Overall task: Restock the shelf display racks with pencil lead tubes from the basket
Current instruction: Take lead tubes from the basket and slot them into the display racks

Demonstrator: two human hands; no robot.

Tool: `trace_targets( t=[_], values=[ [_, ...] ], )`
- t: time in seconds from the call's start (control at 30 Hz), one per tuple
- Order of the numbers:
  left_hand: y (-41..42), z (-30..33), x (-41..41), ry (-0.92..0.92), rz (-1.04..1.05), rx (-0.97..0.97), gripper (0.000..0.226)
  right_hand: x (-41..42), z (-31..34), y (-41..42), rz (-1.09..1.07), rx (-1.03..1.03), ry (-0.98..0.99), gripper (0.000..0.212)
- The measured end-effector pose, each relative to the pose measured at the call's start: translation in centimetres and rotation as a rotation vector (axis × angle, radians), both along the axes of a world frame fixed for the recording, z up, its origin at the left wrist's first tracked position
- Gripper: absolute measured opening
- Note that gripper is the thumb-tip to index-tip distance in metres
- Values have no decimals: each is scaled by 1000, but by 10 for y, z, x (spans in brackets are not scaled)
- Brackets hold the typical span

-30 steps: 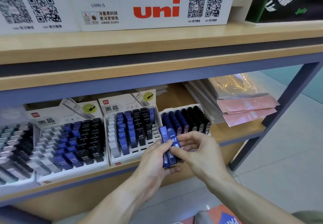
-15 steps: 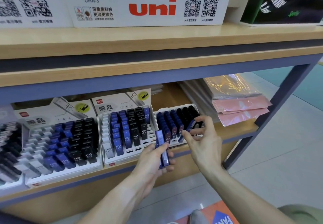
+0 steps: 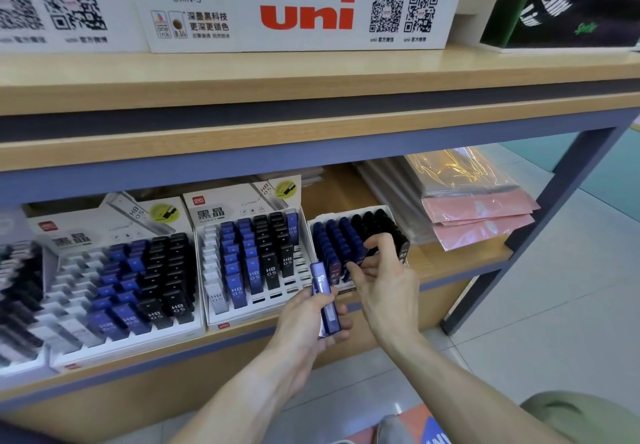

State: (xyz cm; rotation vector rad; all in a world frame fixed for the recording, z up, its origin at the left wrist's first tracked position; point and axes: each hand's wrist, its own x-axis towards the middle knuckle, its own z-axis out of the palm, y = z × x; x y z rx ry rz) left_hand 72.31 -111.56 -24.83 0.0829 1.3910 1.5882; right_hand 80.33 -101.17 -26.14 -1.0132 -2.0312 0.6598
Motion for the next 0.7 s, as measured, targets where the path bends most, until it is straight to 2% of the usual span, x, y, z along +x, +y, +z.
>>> trace_targets(
  t=[0.23,0.43,0.7],
  values=[
    [-2,-5,-1,1,5,-1,16,-6,-4,6,-17,27,-73,36],
    [-4,-6,-3,5,0,9,17,-9,-7,4,46,214,-203,34],
    [-6,-10,-5,29,-25,12,19,-2,-8,8,49,106,-161,35]
  ],
)
